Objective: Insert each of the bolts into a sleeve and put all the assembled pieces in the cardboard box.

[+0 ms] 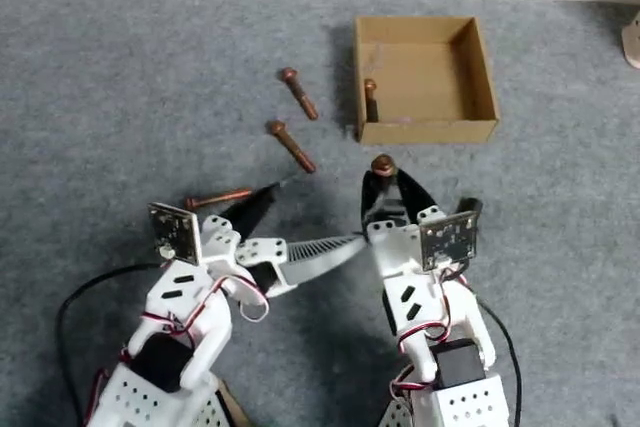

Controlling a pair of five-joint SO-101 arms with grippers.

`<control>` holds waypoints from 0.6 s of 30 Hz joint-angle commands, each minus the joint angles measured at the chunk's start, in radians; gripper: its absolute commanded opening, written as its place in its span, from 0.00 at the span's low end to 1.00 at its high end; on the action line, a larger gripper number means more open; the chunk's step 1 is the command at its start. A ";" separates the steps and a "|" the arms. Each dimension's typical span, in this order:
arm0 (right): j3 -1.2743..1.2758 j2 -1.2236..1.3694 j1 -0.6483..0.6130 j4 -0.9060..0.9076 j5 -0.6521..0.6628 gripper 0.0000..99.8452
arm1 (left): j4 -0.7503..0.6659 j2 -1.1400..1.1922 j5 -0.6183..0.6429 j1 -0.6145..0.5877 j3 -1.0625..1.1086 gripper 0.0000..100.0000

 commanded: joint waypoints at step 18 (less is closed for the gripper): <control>-0.383 0.522 0.013 0.150 -0.008 0.00 | -0.002 -0.002 0.008 -0.053 0.018 0.54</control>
